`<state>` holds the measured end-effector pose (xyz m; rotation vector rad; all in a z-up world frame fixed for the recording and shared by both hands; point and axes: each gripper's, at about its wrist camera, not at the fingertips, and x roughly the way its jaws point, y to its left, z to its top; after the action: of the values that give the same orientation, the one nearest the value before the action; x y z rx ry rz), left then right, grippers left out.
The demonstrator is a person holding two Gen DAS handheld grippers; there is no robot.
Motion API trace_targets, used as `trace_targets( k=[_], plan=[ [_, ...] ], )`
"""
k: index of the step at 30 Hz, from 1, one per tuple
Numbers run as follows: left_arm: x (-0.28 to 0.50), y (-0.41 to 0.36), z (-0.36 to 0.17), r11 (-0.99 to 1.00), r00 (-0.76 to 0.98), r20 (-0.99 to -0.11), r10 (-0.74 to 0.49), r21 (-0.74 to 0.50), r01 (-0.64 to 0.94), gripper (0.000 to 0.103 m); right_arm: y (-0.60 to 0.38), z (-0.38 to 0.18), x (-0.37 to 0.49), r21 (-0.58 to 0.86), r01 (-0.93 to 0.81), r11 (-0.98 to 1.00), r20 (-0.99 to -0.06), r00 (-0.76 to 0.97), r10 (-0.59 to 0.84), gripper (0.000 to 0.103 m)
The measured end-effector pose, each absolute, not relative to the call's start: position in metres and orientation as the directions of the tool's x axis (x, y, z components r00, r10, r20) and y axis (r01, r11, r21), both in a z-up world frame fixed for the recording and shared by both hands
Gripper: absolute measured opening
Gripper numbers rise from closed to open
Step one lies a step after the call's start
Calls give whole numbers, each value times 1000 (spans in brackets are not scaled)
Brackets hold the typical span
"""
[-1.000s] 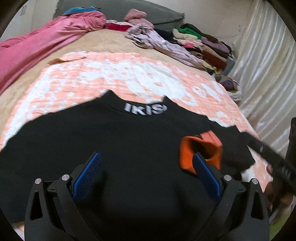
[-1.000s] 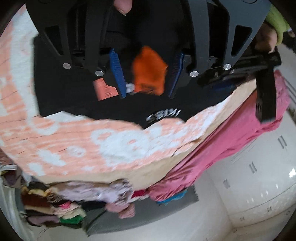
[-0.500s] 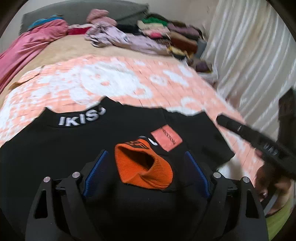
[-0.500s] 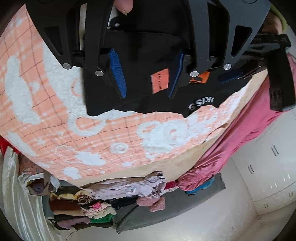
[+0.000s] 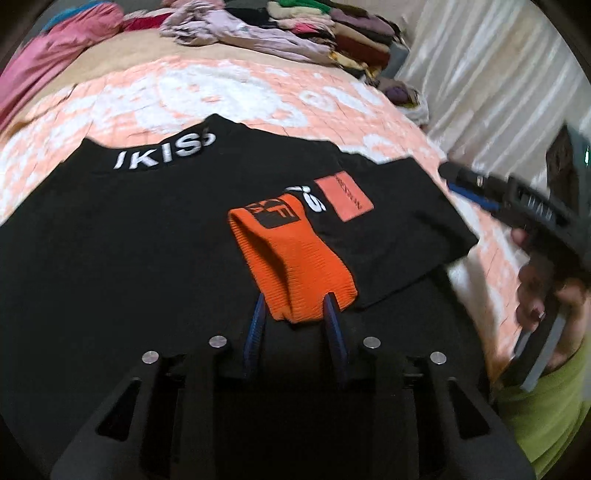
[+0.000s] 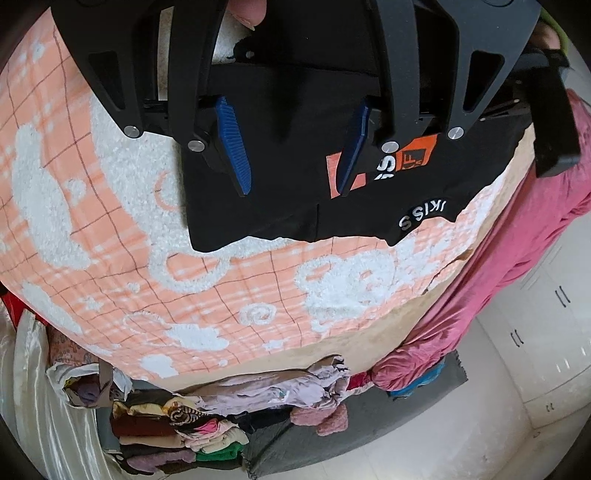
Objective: Fold small clothes
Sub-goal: 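Grasp the folded cuff with the left tool, straighten it, then release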
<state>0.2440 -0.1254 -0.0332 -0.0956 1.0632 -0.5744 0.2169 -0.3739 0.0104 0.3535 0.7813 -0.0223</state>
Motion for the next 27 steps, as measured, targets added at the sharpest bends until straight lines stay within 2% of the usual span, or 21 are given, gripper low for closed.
trace_targets(
  k=[5,8,11,12,13,14,15,27],
  plan=[
    [245,-126,-31,827,336,-762,-554,-457,326,60,-383,14,213,319,168,933,-677,729,101,46],
    [245,-131,-39,821,317,-759,-569,-501,274,63,-389,14,213,332,179,926,-672,733,100,46],
    [246,-141,-46,852,351,-777,-523,-472,226,56,-390,16,211,333,175,927,-668,737,101,46],
    [247,-142,-47,857,365,-775,-516,-469,214,48,-390,17,211,334,173,927,-666,739,102,46],
    [247,-143,-45,853,380,-763,-522,-477,212,35,-391,18,210,335,172,926,-663,742,102,46],
    [247,-144,-43,847,392,-751,-531,-486,215,17,-393,19,210,337,174,925,-659,745,100,46],
    [248,-144,-39,854,413,-749,-519,-475,212,11,-395,20,209,337,177,925,-658,747,97,46],
    [247,-81,35,895,605,-664,-440,-384,229,9,-410,24,204,346,203,916,-647,759,76,46]
  ],
)
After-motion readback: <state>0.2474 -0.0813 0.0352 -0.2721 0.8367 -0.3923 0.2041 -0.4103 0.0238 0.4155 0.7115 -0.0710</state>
